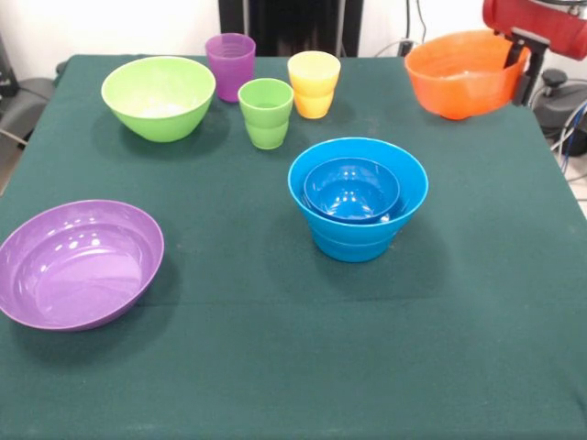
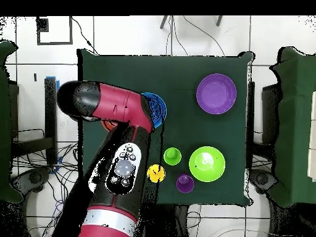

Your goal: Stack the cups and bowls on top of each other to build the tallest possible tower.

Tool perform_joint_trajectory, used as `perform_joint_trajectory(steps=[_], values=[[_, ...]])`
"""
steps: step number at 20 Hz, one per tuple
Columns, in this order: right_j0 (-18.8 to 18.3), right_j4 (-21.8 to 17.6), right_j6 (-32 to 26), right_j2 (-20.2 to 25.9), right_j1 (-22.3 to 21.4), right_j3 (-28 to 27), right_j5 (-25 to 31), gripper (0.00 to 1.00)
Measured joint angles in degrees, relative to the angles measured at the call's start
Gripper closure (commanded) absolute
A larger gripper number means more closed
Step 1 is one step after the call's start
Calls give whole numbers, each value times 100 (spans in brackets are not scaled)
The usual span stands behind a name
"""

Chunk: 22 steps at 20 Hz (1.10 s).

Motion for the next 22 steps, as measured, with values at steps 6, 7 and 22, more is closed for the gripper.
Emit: perform_joint_trajectory(steps=[6,7,22], values=[[-202,-162,0,0,66,-264,1,100],[-223,-192,0,1,70,-293,1,100],[-533,-565,0,16,228,-656,2,100]])
